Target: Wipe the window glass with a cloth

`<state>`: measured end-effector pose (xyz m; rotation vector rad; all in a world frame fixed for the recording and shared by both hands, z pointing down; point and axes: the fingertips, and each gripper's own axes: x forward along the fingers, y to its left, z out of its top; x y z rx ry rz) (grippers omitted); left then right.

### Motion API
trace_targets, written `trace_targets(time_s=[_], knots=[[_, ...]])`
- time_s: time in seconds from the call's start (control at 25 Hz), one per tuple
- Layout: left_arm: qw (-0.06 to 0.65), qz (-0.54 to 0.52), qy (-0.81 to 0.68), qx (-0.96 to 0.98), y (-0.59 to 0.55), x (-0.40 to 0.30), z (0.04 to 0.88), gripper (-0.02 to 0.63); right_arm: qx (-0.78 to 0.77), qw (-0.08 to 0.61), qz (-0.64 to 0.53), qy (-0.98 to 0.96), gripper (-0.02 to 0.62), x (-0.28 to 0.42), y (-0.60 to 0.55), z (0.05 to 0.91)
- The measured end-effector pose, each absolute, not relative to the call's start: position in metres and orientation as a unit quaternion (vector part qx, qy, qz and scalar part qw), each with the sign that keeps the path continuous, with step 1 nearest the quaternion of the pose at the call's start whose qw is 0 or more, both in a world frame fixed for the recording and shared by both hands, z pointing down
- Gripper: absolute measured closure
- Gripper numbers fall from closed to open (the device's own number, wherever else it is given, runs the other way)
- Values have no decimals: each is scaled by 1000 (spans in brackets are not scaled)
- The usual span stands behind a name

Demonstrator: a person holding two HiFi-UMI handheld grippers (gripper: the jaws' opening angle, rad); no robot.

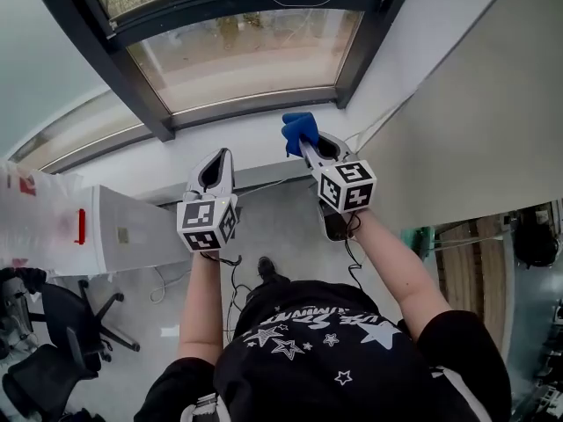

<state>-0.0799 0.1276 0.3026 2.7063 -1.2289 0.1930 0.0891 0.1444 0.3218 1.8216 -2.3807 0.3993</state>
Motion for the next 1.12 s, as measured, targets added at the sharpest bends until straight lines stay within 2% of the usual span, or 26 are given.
trace_targets(time_s=[0.4,1.12], knots=[[99,57,-439,891,215,-49,294,598,575,6,137,-807,523,124,219,300],[78,48,-445,891,368,0,273,598,514,8,96,-852,523,147,349,268]])
